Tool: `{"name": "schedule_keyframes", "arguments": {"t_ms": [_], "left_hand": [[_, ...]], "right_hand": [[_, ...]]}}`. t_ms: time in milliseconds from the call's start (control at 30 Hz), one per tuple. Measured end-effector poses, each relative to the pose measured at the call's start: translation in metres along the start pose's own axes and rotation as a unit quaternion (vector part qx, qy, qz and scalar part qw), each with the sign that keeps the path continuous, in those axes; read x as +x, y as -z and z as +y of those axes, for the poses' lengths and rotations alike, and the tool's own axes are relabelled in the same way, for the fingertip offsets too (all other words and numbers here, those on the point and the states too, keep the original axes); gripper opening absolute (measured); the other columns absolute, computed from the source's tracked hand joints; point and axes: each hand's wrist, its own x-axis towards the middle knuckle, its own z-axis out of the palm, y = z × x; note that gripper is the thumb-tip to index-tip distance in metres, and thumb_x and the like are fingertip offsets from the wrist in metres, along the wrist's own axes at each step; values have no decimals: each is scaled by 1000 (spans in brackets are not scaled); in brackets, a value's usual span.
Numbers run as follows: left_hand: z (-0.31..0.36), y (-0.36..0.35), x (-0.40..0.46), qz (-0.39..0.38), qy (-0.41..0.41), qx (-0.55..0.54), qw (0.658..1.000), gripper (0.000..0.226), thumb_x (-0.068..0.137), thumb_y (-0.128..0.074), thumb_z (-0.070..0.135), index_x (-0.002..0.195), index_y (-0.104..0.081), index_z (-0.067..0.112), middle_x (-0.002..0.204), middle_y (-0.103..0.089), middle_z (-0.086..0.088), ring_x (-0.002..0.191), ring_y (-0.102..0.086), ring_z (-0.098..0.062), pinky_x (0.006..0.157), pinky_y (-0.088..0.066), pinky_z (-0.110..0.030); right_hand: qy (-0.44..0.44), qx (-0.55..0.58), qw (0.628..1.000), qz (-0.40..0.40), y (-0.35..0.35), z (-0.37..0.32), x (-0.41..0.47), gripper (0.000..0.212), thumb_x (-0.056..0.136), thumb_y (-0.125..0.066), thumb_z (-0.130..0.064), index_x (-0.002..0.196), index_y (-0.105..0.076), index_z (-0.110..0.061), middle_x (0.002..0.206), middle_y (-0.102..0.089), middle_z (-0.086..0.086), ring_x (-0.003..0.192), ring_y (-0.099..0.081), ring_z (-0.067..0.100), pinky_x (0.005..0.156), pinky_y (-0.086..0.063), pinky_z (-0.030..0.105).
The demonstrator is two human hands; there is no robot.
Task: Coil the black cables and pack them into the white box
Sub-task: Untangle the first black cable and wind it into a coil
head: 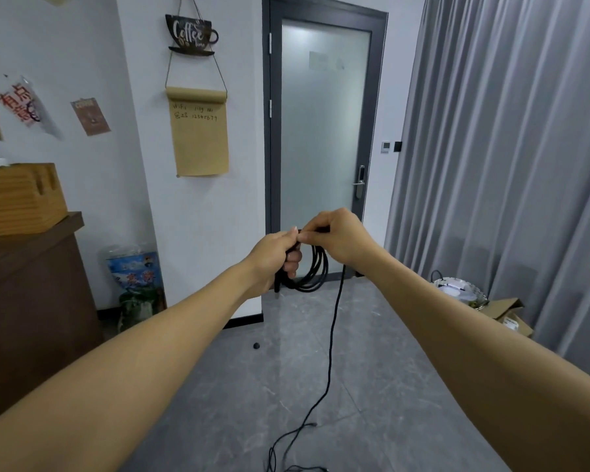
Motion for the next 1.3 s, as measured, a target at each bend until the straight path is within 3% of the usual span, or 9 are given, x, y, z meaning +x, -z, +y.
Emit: {"name": "schedule_keyframes", "arguments": {"t_ms": [200, 300, 433, 700, 800, 933, 1000, 1133, 1300], "left_hand": [[-4, 7, -7, -56, 30, 56, 996, 37, 102, -35, 32, 71, -43, 15, 47, -27, 11, 41, -22, -5, 47, -26, -18], [-7, 13, -9, -41, 47, 98, 993, 33, 102, -39, 30, 71, -41, 16, 46, -30, 12, 39, -23, -4, 43, -27, -16], [-11, 23, -10, 16, 44, 104, 994, 34, 101, -41, 29, 69, -38, 17, 47, -31, 11, 38, -22, -4, 40, -26, -15], [-15, 71, -10, 168, 60, -9, 984, 36, 101, -43, 26, 67, -40, 16, 37, -33, 11, 31, -24, -2, 34, -23, -13], [-16, 96, -12, 236, 70, -41, 968, 37, 100, -44, 28, 65, -40, 17, 36, -33, 12, 29, -25, -2, 33, -23, -14], [-15, 105, -10, 317, 67, -40, 945, 36, 101, -43, 27, 67, -42, 15, 53, -35, 2, 37, -28, -9, 42, -28, -20], [-16, 103, -4, 330, 54, 11, 942, 36, 100, -40, 28, 68, -40, 14, 59, -35, -2, 48, -29, -16, 50, -30, -26], [-19, 87, 6, 313, 39, 116, 942, 37, 100, -38, 34, 69, -40, 13, 65, -39, -4, 54, -35, -21, 62, -33, -30], [-20, 53, 12, 264, 11, 197, 944, 32, 100, -35, 33, 79, -45, 11, 68, -46, -2, 60, -42, -21, 61, -36, -30]], "right_hand": [[-57, 46, 997, -2, 7, 9, -9, 17, 76, -77, -21, 77, -70, -5, 42, -53, -16, 36, -43, -4, 42, -32, 5], [-88, 56, 995, -10, 4, 20, -13, 18, 80, -73, -22, 82, -71, -4, 51, -55, -11, 43, -45, -1, 46, -36, 8], [-116, 67, 991, -6, -4, 31, -15, 15, 84, -69, -25, 80, -69, -10, 63, -55, -2, 59, -45, 12, 56, -40, 20], [-163, 27, 986, 30, 8, 61, -18, 18, 88, -65, -25, 74, -67, -13, 67, -59, -1, 62, -50, 13, 57, -43, 22], [-171, 2, 984, 48, 18, 75, -23, 17, 87, -66, -21, 85, -70, -5, 68, -61, 3, 67, -55, 15, 58, -44, 19], [-150, -71, 984, 64, 23, 77, -23, 12, 87, -65, -15, 85, -71, -5, 72, -63, 6, 69, -57, 18, 57, -48, 20], [-117, -159, 980, 34, 18, 68, -20, 11, 88, -61, -13, 83, -71, -10, 75, -65, 1, 74, -62, 20, 67, -53, 29], [-31, -277, 959, -56, 3, 35, -14, 18, 84, -54, -11, 79, -71, -14, 79, -70, -1, 77, -64, 21, 71, -57, 37], [25, -259, 954, -148, -13, 6, -9, 15, 86, -58, -14, 85, -73, -15, 84, -69, -5, 80, -62, 15, 73, -54, 32]]}}
